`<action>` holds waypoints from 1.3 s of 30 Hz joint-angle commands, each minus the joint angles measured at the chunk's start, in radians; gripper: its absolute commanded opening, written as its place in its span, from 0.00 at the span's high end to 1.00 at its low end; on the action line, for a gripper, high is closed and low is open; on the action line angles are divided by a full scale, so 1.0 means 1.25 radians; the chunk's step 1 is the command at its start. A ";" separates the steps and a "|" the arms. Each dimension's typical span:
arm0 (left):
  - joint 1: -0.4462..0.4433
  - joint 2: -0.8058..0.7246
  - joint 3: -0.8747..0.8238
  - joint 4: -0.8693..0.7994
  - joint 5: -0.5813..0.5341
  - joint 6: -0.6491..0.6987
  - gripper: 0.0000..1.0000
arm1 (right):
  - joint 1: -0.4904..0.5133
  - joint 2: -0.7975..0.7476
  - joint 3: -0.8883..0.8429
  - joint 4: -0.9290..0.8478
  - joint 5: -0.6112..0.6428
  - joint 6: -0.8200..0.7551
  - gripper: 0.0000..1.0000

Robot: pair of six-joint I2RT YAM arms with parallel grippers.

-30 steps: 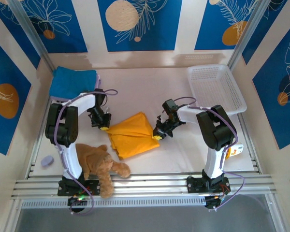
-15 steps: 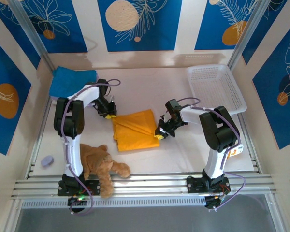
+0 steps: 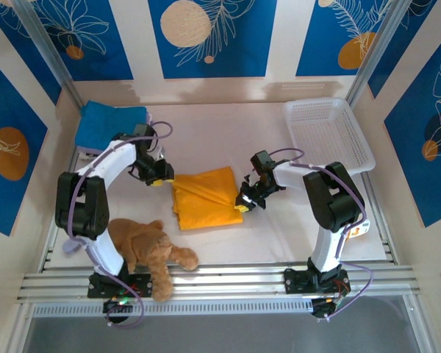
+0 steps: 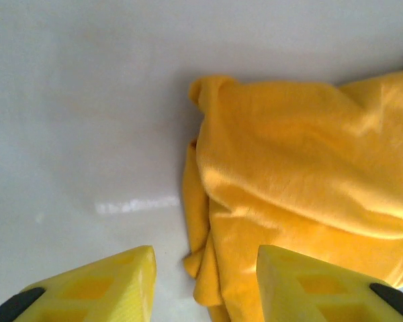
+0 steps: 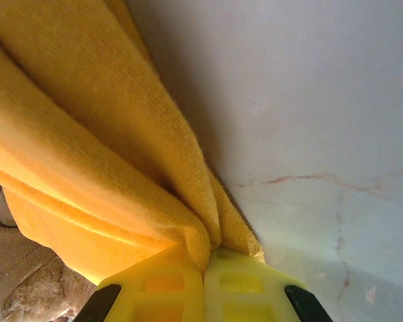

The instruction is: Fold and stack the t-shirts

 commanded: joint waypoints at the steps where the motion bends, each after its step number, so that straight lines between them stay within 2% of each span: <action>1: -0.017 -0.009 -0.073 0.063 0.060 -0.049 0.63 | -0.004 0.020 -0.030 -0.024 0.080 0.007 1.00; 4: -0.044 -0.007 -0.113 0.110 0.096 -0.080 0.71 | -0.005 0.021 -0.027 -0.027 0.079 0.004 1.00; 10: -0.083 0.005 -0.149 0.147 0.095 -0.108 0.74 | -0.006 0.025 -0.027 -0.027 0.077 0.003 1.00; 17: -0.104 0.024 -0.165 0.149 0.070 -0.109 0.74 | -0.010 0.026 -0.030 -0.028 0.075 0.000 1.00; 21: -0.107 0.008 -0.161 0.124 0.019 -0.100 0.69 | -0.011 0.027 -0.028 -0.030 0.075 -0.003 1.00; 29: -0.113 -0.001 -0.188 0.136 0.017 -0.112 0.70 | -0.010 0.036 -0.021 -0.031 0.070 -0.005 1.00; 32: -0.115 -0.002 -0.198 0.157 0.028 -0.122 0.78 | -0.010 0.034 -0.022 -0.032 0.071 -0.006 1.00; 36: -0.117 -0.026 -0.194 0.159 0.025 -0.131 0.94 | -0.011 0.034 -0.022 -0.035 0.073 -0.009 1.00; 39: -0.117 -0.059 -0.177 0.138 0.010 -0.130 1.00 | -0.012 0.037 -0.022 -0.037 0.073 -0.010 1.00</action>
